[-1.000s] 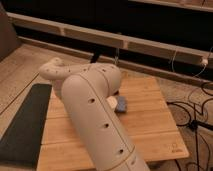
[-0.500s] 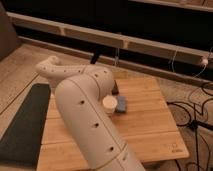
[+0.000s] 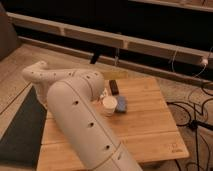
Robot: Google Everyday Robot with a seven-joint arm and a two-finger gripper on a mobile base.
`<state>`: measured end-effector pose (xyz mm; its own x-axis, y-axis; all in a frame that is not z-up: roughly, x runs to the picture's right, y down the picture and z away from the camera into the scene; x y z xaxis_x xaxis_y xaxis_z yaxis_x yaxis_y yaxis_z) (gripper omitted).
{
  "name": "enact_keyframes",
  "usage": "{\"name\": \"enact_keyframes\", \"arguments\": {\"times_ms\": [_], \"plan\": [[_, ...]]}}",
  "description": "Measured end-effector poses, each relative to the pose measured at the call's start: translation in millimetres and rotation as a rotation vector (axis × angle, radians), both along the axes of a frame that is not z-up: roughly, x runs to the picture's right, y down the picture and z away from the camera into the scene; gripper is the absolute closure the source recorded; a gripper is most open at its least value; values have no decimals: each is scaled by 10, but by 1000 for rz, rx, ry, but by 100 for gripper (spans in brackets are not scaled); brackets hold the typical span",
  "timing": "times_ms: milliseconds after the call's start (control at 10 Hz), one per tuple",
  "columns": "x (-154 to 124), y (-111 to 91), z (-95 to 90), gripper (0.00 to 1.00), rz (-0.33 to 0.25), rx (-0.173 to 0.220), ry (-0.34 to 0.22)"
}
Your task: Drag the ceramic bowl in a circle
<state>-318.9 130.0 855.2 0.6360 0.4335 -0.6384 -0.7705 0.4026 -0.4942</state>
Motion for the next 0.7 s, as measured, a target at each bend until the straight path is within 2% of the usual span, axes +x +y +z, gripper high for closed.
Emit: {"name": "enact_keyframes", "arguments": {"times_ms": [200,500,700], "plan": [[82,60,-100,100,18,-10,19],[412,152,-248,100,42,-22,96],[625,168,-258,100,62,-22,147]]}}
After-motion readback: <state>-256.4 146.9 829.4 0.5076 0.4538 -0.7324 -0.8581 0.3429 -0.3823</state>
